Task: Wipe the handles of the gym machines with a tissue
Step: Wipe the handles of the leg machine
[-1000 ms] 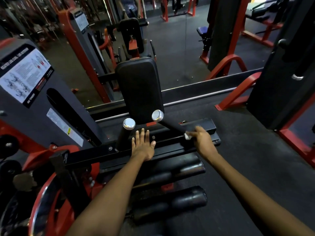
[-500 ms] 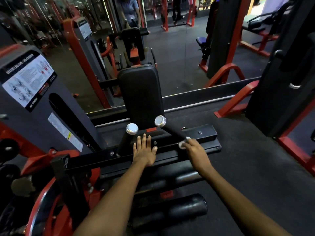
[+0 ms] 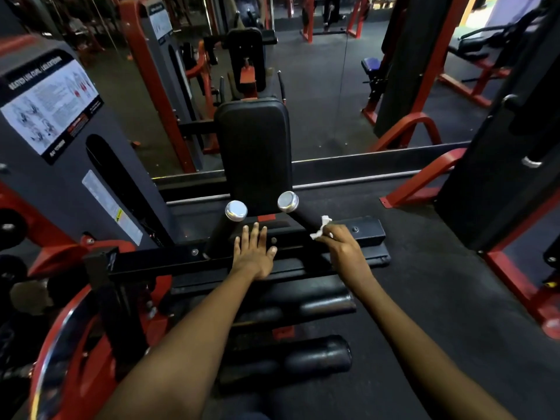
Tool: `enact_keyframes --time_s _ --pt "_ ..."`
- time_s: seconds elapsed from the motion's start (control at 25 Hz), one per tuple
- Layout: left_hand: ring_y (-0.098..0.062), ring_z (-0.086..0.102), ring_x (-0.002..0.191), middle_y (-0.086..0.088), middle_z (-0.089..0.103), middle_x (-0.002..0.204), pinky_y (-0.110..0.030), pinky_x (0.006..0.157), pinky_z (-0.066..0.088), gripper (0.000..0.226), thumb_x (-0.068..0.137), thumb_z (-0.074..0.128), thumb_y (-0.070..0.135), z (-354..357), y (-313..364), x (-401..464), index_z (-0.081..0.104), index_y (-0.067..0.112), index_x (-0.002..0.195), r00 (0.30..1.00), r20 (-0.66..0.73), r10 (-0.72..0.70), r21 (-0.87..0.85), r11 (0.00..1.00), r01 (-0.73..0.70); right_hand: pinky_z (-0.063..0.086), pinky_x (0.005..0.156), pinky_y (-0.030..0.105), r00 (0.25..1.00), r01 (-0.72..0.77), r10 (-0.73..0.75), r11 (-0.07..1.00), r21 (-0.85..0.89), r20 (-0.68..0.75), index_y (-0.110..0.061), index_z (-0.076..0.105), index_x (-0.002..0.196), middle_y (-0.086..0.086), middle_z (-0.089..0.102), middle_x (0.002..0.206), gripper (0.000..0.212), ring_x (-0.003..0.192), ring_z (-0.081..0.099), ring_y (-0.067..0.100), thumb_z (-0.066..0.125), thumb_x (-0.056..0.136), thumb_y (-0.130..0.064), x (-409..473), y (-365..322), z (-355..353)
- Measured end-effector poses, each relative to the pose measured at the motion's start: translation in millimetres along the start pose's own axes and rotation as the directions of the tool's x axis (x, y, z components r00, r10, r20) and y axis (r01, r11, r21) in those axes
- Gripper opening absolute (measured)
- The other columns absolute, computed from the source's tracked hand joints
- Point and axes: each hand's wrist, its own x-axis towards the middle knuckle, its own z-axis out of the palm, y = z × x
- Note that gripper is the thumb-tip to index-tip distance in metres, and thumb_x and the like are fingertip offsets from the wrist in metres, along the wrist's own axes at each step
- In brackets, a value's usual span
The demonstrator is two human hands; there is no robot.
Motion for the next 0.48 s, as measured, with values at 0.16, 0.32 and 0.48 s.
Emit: enact_keyframes --time_s 0.16,0.32,0.48 --pt "-0.023 -0.027 0.144 -0.002 -0.027 0.158 -0.043 0.116 -0.013 0.061 0.105 0.016 0.041 1.2 -0.4 0.4 -0.014 0.017 0.152 1.000 -0.016 0.003 0.000 1.000 -0.003 0.040 0.070 0.018 0.968 -0.249 0.248 0.968 0.023 0.038 -0.004 0.068 0.073 0.006 0.050 0.080 0.020 0.079 0.049 0.013 0.061 0.066 0.012 6.6 16.8 -11.7" --pt "-0.023 -0.027 0.144 -0.002 -0.026 0.158 -0.043 0.117 -0.013 0.062 0.105 0.017 0.041 2.5 0.3 0.4 -0.013 0.017 0.153 1.000 -0.024 0.007 0.002 1.000 -0.007 0.042 0.075 0.005 0.864 -0.501 0.450 0.729 0.467 0.225 0.008 0.065 0.093 -0.002 0.060 0.086 0.014 0.082 0.061 0.000 0.060 0.081 0.011 99.5 -11.5 -44.1" --pt "-0.023 -0.027 0.144 -0.001 -0.026 0.158 -0.043 0.116 -0.014 0.062 0.105 0.017 0.042 0.1 0.0 0.3 -0.014 0.016 0.153 1.000 -0.003 0.001 0.001 1.000 -0.001 0.049 0.091 0.034 0.660 -0.534 -0.019 0.691 0.487 0.751 -0.009 0.067 0.104 -0.003 0.072 0.092 0.030 0.092 0.063 0.014 0.050 0.088 0.009 160.2 -23.3 -49.3"
